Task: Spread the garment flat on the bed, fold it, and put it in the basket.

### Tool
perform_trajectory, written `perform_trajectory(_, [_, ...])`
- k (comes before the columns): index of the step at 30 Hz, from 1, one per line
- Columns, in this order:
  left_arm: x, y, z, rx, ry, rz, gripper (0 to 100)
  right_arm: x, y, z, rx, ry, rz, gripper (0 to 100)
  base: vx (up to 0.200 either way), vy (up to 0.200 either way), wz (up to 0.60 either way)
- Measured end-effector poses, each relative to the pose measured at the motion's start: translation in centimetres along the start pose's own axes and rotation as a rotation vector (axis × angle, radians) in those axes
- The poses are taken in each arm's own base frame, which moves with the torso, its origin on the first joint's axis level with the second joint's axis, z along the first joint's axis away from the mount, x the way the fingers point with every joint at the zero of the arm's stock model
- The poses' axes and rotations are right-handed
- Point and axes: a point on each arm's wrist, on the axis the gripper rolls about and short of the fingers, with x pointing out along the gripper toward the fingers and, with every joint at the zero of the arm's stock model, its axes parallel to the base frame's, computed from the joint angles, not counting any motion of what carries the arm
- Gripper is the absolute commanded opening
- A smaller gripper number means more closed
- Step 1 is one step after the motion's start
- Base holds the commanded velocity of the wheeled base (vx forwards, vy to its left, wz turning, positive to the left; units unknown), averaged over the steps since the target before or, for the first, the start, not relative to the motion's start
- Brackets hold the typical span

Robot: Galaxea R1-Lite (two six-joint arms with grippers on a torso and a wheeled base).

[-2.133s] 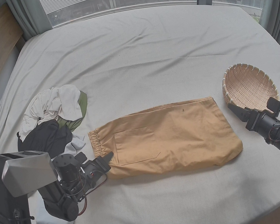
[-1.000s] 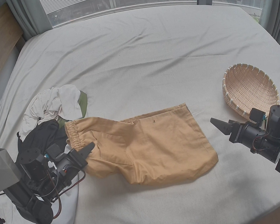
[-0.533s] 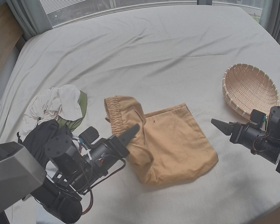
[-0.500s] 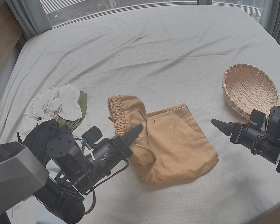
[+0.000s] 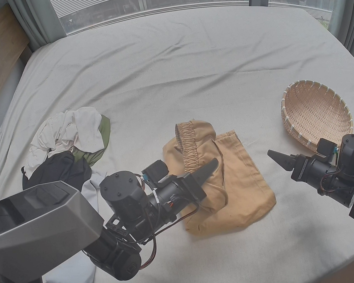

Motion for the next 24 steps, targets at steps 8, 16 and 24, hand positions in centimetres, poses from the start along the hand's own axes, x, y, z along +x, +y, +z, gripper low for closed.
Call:
perform_trajectory(8, [0.2,0.5,-0.8,-0.006,0.017,0.009,100,0.0,0.0,0.0,0.000,0.001,0.000,100,0.000,0.000,0.00])
perform_trajectory(16, [0.2,0.9,-1.2,0.011,0.042,0.042,100,0.0,0.0,0.0,0.000,0.001,0.000,100,0.000,0.000,0.00])
perform_trajectory(24, [-0.1,1.2,-1.5,0.051,0.052,0.082,100,-0.2,-0.1,-0.1,0.001,0.008,-0.008,100,0.000,0.000,0.00])
